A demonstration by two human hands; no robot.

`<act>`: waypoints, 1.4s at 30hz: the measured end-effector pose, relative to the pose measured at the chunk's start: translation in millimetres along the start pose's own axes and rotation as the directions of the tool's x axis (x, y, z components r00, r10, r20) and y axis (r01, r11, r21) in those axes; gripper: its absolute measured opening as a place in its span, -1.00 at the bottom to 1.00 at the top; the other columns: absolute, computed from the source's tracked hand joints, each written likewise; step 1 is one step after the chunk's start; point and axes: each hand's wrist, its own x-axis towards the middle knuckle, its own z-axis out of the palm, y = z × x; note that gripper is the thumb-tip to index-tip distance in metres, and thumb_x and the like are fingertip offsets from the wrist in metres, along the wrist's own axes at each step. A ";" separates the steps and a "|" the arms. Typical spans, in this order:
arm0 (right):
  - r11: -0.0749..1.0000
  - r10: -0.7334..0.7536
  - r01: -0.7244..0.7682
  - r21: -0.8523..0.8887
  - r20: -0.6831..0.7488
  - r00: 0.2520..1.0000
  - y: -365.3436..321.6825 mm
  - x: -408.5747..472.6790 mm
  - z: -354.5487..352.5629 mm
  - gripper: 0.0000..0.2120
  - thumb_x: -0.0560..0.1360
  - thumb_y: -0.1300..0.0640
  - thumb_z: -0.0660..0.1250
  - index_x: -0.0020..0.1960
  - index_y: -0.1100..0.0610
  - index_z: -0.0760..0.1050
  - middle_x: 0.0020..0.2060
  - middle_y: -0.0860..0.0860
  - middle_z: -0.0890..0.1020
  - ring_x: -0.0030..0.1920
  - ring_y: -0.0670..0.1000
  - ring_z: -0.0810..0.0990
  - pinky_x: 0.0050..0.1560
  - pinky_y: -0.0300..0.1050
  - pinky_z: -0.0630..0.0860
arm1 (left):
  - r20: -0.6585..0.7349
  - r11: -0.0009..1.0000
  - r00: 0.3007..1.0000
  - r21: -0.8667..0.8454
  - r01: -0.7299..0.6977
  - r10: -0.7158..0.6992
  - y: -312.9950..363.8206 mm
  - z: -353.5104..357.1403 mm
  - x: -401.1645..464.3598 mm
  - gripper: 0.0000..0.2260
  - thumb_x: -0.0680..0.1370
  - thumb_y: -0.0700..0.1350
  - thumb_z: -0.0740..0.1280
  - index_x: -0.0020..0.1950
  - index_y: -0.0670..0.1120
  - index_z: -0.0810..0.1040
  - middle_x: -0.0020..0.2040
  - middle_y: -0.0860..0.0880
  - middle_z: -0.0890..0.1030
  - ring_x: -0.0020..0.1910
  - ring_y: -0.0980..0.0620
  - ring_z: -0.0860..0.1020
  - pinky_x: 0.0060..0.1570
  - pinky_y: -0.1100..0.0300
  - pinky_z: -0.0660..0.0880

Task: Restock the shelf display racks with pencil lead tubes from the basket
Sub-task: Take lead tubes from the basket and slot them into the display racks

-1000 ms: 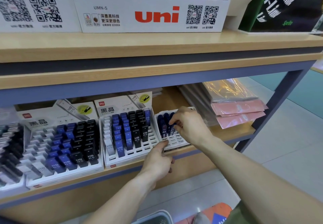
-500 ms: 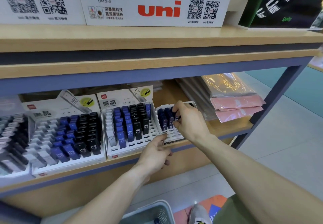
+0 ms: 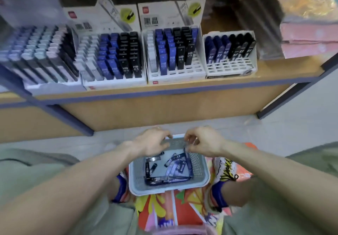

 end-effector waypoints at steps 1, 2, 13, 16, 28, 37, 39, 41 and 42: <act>1.000 0.015 -0.016 0.023 0.059 0.998 2.3 5.3 19.4 -0.61 0.50 -0.01 0.48 0.28 0.06 0.56 0.13 -0.01 0.68 0.07 0.01 0.65 0.09 -0.10 0.58 | 0.021 0.999 0.999 -0.020 0.031 -0.031 -7.4 13.3 -3.6 -0.63 0.64 0.04 0.30 0.44 0.01 0.45 0.31 -0.10 0.57 0.27 -0.09 0.54 0.27 0.00 0.47; 0.999 0.024 -0.029 0.037 0.109 0.994 5.1 11.3 37.7 -0.58 0.52 0.01 0.47 0.33 0.07 0.53 0.19 0.01 0.66 0.13 0.03 0.64 0.14 -0.09 0.57 | 0.040 0.997 0.997 -0.045 0.063 -0.062 -13.2 26.0 -6.9 -0.61 0.64 0.03 0.31 0.46 0.00 0.43 0.34 -0.10 0.56 0.30 -0.08 0.53 0.31 0.02 0.45; 0.953 0.275 -0.300 0.043 0.292 0.916 36.1 67.6 175.9 -0.75 0.54 0.22 0.36 0.21 0.16 0.53 0.23 0.14 0.63 0.24 0.17 0.60 0.23 -0.08 0.51 | 0.263 0.950 0.932 -0.121 0.288 -0.249 -47.5 139.4 17.2 -0.43 0.62 -0.03 0.36 0.60 -0.01 0.25 0.50 -0.15 0.41 0.44 -0.17 0.42 0.40 0.03 0.39; 0.957 0.280 -0.288 -0.023 0.317 0.906 42.8 85.9 192.4 -0.73 0.56 0.25 0.30 0.26 0.20 0.50 0.24 0.19 0.62 0.23 0.20 0.59 0.21 -0.05 0.52 | 0.311 0.938 0.911 -0.128 0.323 -0.272 -56.1 158.9 32.1 -0.44 0.63 -0.10 0.34 0.61 -0.02 0.23 0.52 -0.15 0.39 0.46 -0.16 0.40 0.43 -0.01 0.37; 0.971 0.238 -0.204 -0.124 0.461 0.855 62.3 115.0 221.1 -0.61 0.61 0.15 0.29 0.41 0.19 0.40 0.34 0.18 0.52 0.32 0.19 0.52 0.34 0.00 0.47 | 0.407 0.964 0.876 0.051 0.260 -0.257 -70.2 199.5 53.3 -0.61 0.59 -0.22 0.30 0.43 -0.13 0.44 0.40 -0.18 0.40 0.41 -0.16 0.37 0.39 -0.02 0.38; 0.981 0.191 -0.178 -0.078 0.548 0.814 65.0 119.9 214.8 -0.66 0.57 0.18 0.34 0.35 0.10 0.50 0.32 0.10 0.53 0.26 0.14 0.55 0.29 0.00 0.50 | 0.465 0.982 0.866 0.050 0.182 -0.184 -76.1 187.4 53.0 -0.67 0.67 0.02 0.27 0.39 -0.09 0.48 0.37 -0.12 0.44 0.41 -0.10 0.33 0.38 -0.04 0.33; 0.981 0.187 -0.186 -0.061 0.568 0.802 65.8 120.7 211.4 -0.64 0.56 0.17 0.38 0.35 0.07 0.50 0.31 0.07 0.56 0.26 0.12 0.55 0.29 -0.01 0.49 | 0.498 0.984 0.851 0.037 0.172 -0.168 -76.7 184.4 51.2 -0.64 0.68 0.06 0.24 0.44 -0.03 0.42 0.35 -0.11 0.47 0.38 -0.09 0.35 0.34 -0.05 0.36; 0.980 0.186 -0.195 -0.049 0.594 0.783 65.7 121.2 209.6 -0.58 0.55 0.14 0.40 0.39 0.07 0.46 0.31 0.05 0.55 0.24 0.10 0.54 0.28 -0.01 0.49 | 0.527 0.988 0.838 0.031 0.150 -0.144 -76.9 183.9 49.0 -0.62 0.68 0.09 0.23 0.47 -0.01 0.39 0.34 -0.11 0.47 0.35 -0.09 0.37 0.33 -0.06 0.37; 0.979 0.186 -0.198 -0.049 0.613 0.768 65.0 121.3 209.2 -0.56 0.56 0.13 0.39 0.42 0.08 0.44 0.32 0.06 0.54 0.24 0.10 0.53 0.27 -0.01 0.49 | 0.540 0.991 0.832 0.030 0.129 -0.124 -77.1 184.5 48.2 -0.62 0.69 0.10 0.22 0.47 -0.02 0.38 0.33 -0.11 0.48 0.34 -0.08 0.37 0.31 -0.06 0.38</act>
